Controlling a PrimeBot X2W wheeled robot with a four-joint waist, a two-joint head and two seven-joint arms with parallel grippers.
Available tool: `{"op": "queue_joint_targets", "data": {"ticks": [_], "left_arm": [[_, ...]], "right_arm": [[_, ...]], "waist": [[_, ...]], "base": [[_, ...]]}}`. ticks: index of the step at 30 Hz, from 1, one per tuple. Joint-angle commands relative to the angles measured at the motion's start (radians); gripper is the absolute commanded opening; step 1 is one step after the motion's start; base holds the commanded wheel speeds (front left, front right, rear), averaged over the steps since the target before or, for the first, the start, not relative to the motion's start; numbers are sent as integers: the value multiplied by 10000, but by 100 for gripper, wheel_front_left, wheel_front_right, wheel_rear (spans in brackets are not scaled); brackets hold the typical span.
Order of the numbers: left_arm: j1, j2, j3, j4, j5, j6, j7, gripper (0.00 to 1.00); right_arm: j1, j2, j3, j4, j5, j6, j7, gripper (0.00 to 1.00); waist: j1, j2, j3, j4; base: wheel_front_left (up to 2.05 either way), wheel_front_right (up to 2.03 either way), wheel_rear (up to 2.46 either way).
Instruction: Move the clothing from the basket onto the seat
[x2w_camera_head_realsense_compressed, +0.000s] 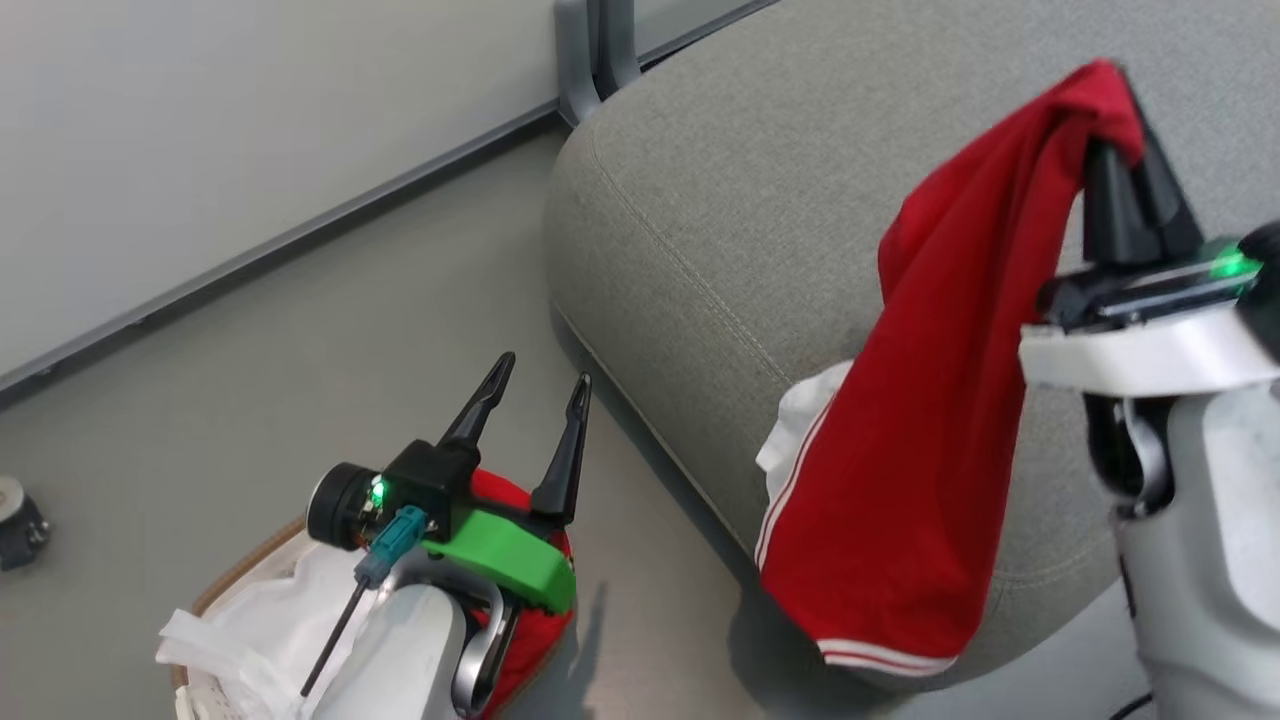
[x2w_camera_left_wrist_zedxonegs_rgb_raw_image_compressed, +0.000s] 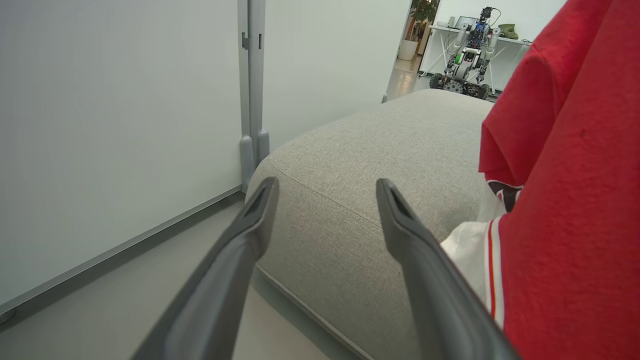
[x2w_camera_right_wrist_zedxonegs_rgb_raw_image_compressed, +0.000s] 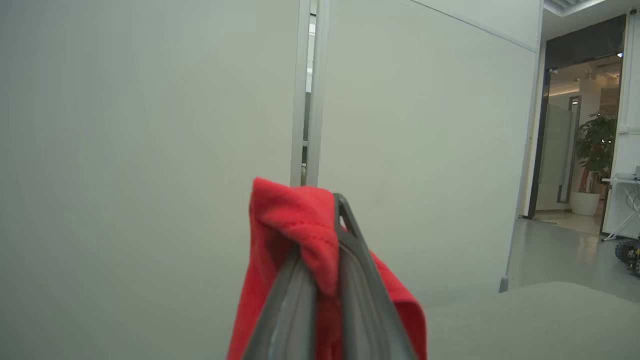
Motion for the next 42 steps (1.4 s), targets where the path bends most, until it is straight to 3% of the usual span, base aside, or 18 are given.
{"op": "queue_joint_targets", "data": {"ticks": [1, 11, 19, 27, 36, 37, 38, 42], "left_arm": [[-256, 202, -114, -105, -15, -29, 9, 100], [-993, 909, -958, -421, -323, -32, 7, 100], [-1572, 1361, -1422, -675, -496, -33, 9, 100], [-2006, 1409, -1726, -742, -606, -34, 9, 100], [-2110, 1202, -2117, -802, -685, -34, 8, 100], [-2078, 1176, -2109, -772, -699, -34, 9, 100], [-2023, 1140, -2099, -734, -724, -34, 9, 100], [-1766, 1033, -2030, -569, -803, -35, 9, 100]], "right_arm": [[-719, -320, 5, 82, -260, -10, -22, 0], [-5474, -2096, -514, 1893, -1496, -10, -22, 0], [-7547, -2631, -1100, 4224, -2546, -10, -16, 0], [-6367, -2085, -2075, 6731, -3367, -12, -20, 0], [-3723, -1287, -3621, 7611, -3840, -12, -21, 0], [-3469, -1202, -3659, 7650, -3874, -12, -22, 36], [-3206, -1126, -3779, 7602, -3874, -12, -22, 100], [-2347, -711, -3966, 7259, -3722, -12, -21, 100]], "waist": [[0, -1, 747, 24], [0, -1, 2086, 935], [0, -1, 3130, 1588], [0, -1, 3638, 1898], [0, -1, 3377, 1866], [0, -1, 3316, 1844], [0, -1, 3229, 1814], [0, -1, 2850, 1689]], "base": [[0, 0, 0], [0, 0, 0], [0, 0, 0], [0, 0, 0], [0, 0, 0], [0, 0, 0], [0, 0, 0], [0, 0, 0]]}}
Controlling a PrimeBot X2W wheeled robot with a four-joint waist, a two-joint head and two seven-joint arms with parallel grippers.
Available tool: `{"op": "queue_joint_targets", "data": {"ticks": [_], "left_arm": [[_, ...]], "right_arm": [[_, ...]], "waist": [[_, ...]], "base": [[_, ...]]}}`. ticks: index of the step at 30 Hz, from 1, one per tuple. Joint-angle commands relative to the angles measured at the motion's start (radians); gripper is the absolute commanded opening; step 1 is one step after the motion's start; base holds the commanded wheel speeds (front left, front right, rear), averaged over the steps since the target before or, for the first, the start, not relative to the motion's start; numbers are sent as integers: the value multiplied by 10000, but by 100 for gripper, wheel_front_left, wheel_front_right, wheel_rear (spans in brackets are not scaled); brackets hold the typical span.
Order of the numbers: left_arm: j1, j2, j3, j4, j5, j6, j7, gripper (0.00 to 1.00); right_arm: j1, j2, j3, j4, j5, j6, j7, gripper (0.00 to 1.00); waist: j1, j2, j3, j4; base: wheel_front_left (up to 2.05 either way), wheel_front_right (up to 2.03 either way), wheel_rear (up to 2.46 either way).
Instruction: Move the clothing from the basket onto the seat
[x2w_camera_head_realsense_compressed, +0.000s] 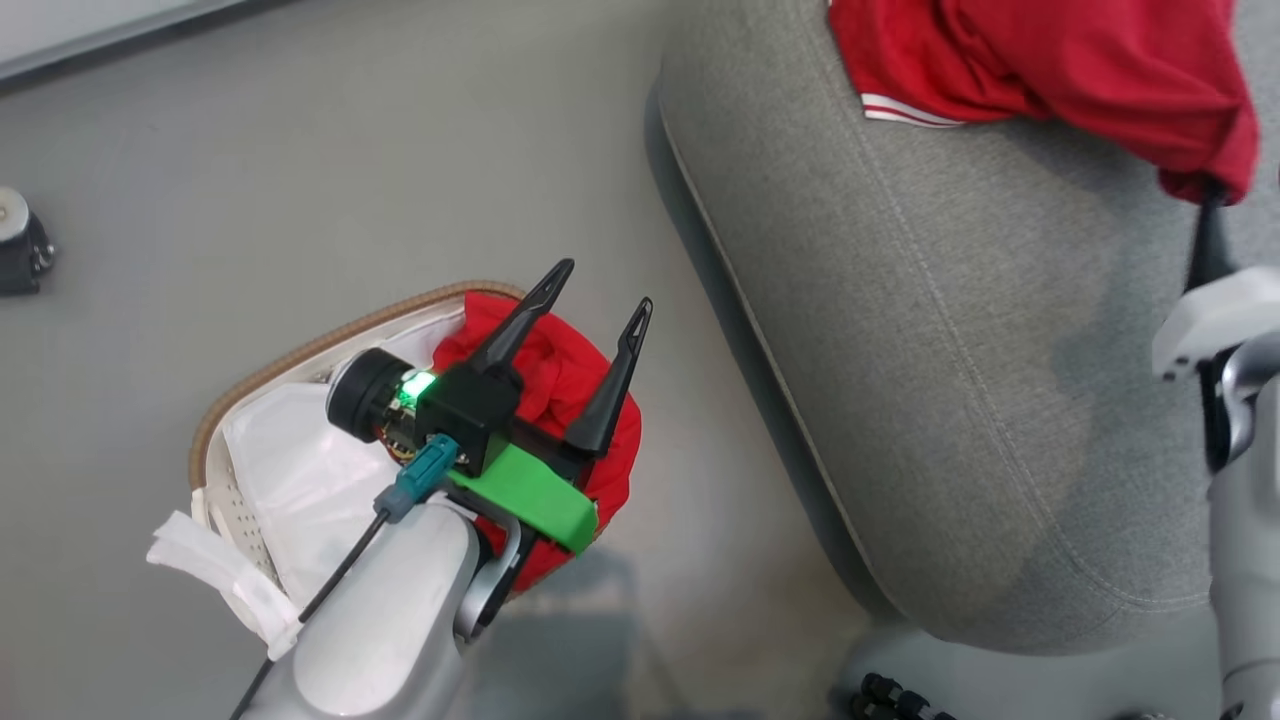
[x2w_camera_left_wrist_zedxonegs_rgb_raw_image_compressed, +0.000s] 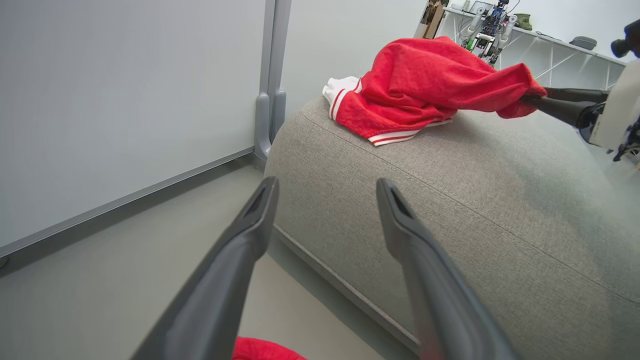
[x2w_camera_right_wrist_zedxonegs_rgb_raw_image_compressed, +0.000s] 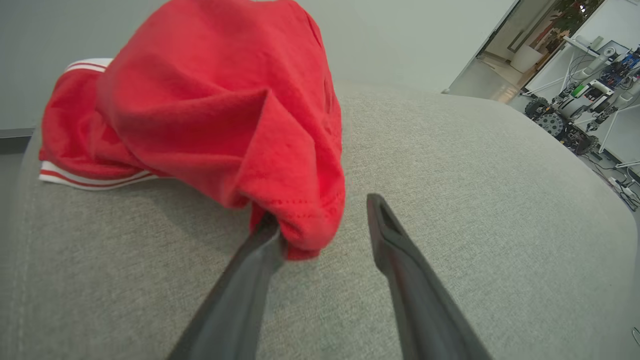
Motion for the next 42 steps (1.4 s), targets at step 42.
{"op": "queue_joint_targets", "data": {"ticks": [42], "left_arm": [[4315, -1031, 5793, 940, 1248, 98, 8, 100]], "right_arm": [[4453, 1124, 3856, -2737, 3186, -12, -19, 100]], "waist": [[-1, -1, -4093, 3094]], "base": [[0, 0, 0]]}}
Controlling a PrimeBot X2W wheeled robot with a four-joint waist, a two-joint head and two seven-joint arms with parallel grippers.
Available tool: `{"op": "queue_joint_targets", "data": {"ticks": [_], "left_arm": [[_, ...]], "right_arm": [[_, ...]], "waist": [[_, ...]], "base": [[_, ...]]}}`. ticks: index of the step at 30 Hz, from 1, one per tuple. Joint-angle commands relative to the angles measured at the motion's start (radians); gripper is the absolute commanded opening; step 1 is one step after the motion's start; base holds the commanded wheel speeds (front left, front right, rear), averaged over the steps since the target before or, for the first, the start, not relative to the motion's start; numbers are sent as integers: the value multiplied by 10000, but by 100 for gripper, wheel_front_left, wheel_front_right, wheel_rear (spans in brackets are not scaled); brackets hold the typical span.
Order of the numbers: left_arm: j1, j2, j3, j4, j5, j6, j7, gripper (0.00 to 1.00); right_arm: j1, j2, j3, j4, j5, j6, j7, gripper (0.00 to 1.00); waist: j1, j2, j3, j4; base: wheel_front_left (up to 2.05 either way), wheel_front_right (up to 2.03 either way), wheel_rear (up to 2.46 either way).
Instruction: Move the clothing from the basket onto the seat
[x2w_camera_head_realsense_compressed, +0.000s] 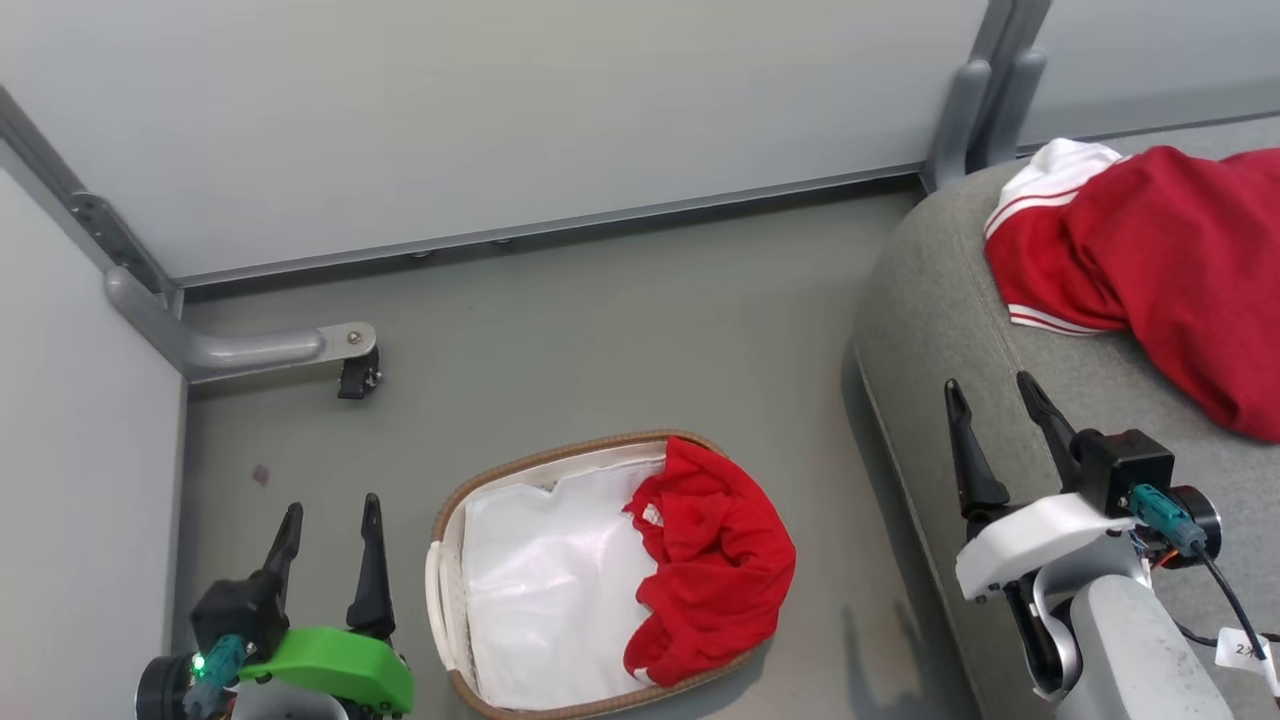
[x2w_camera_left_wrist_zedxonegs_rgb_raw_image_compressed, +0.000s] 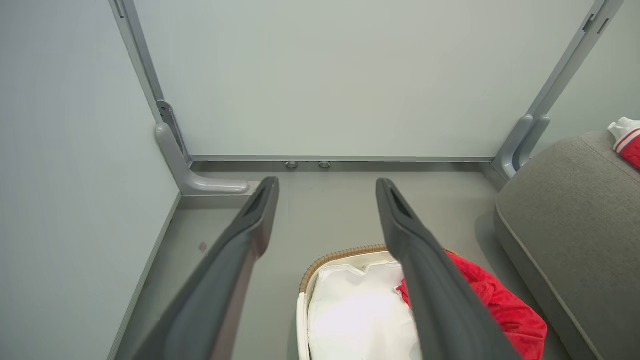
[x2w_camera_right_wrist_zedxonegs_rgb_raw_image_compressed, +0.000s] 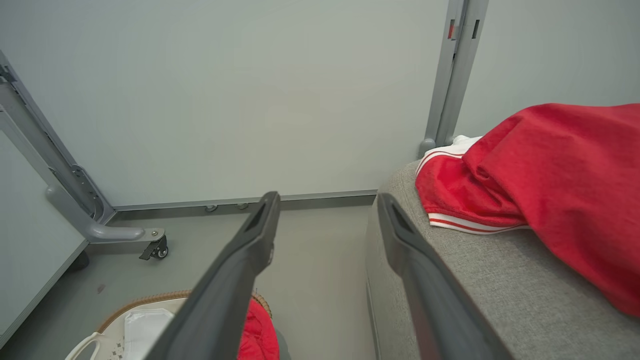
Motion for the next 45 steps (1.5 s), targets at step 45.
{"op": "queue_joint_targets", "data": {"ticks": [45], "left_arm": [[-3658, 328, -3046, 1584, -1744, -130, 8, 100]], "right_arm": [[-2060, -41, 625, -1643, 654, -10, -23, 100]], "waist": [[0, 0, 4299, -912]], "base": [[0, 0, 0]]}}
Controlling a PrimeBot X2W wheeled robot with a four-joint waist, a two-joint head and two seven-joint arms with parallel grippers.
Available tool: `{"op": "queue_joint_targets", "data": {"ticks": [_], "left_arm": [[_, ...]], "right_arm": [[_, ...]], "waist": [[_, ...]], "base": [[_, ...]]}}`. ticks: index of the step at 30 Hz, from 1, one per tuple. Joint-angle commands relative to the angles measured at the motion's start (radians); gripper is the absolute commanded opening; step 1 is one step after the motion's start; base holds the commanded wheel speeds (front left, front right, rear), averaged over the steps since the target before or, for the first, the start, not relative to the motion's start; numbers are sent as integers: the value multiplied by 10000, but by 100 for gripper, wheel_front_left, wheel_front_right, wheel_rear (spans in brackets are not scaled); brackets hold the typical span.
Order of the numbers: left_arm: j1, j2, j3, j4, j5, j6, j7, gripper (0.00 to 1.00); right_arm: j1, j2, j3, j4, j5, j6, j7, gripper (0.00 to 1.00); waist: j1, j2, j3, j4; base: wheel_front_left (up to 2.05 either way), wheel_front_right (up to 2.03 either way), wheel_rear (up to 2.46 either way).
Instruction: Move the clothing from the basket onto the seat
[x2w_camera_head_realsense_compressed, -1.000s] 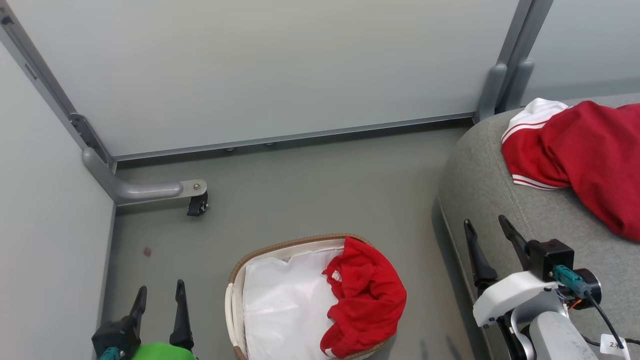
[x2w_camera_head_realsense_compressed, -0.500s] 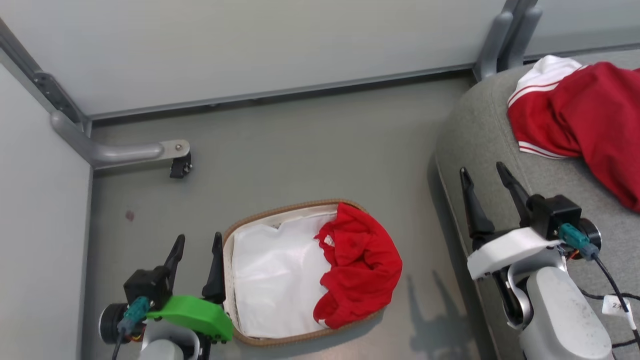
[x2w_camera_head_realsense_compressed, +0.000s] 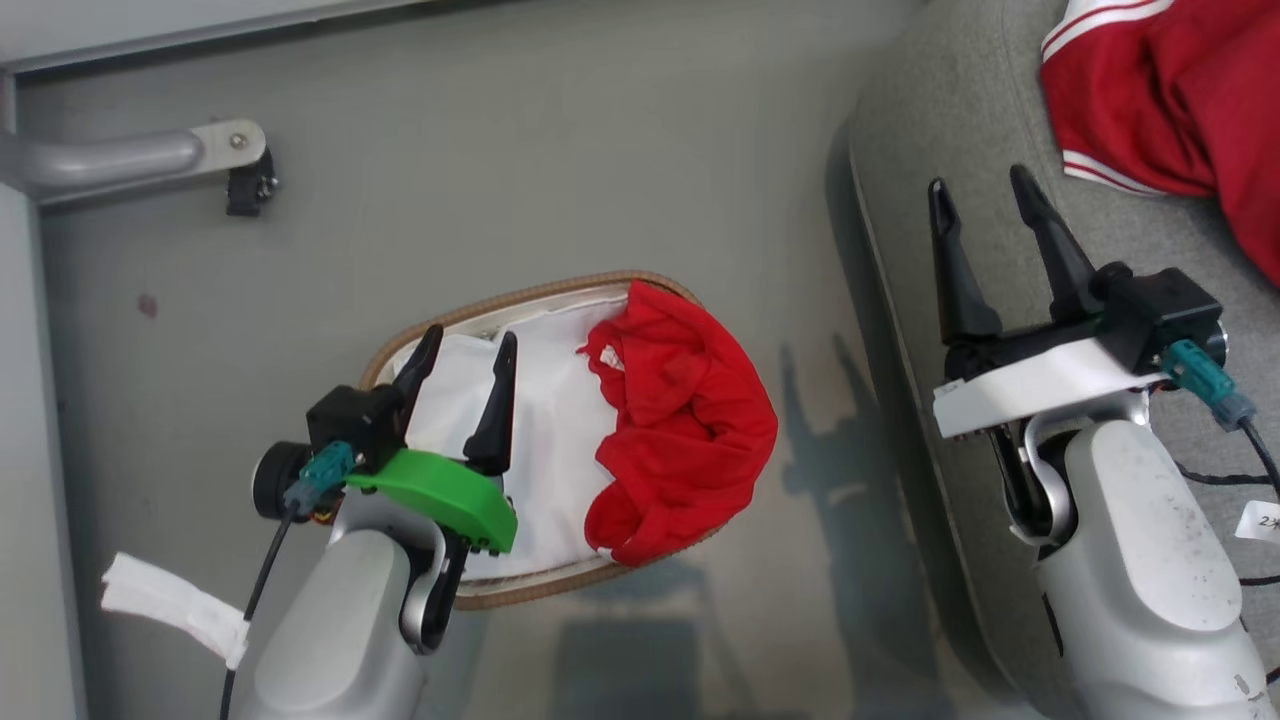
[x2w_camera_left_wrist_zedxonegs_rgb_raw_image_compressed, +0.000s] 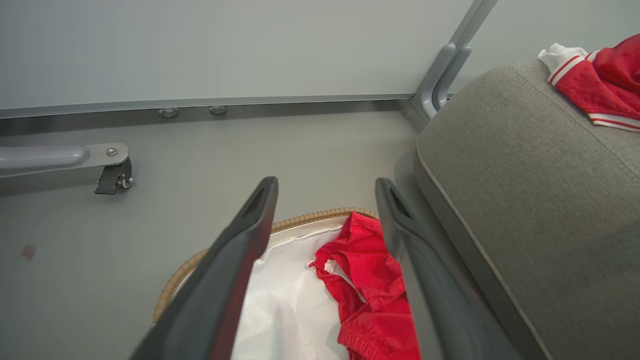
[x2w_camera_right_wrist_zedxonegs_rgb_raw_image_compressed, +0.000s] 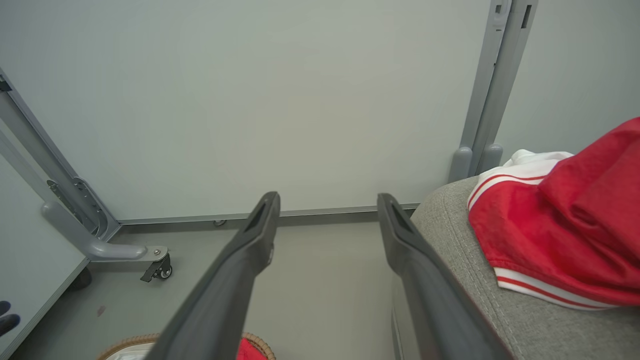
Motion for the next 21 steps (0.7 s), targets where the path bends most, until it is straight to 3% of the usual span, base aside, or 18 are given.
{"op": "queue_joint_targets", "data": {"ticks": [1, 10, 21], "left_arm": [[-437, 177, -166, 85, -213, -30, 8, 100], [-2001, 700, -1577, 1269, -1412, -32, 8, 100], [-3270, 1564, -4516, 2315, -3610, -31, 20, 100]], "right_arm": [[-208, -38, -16, -164, 149, -10, -19, 100], [-696, -38, 310, -1083, 496, -10, -21, 100], [-881, -35, 599, -1896, 1012, -10, -19, 100]], "waist": [[0, 0, 1160, -596], [0, 0, 2355, -1166], [0, 0, 3372, -1738]], "base": [[0, 0, 0], [0, 0, 0], [0, 0, 0]]}}
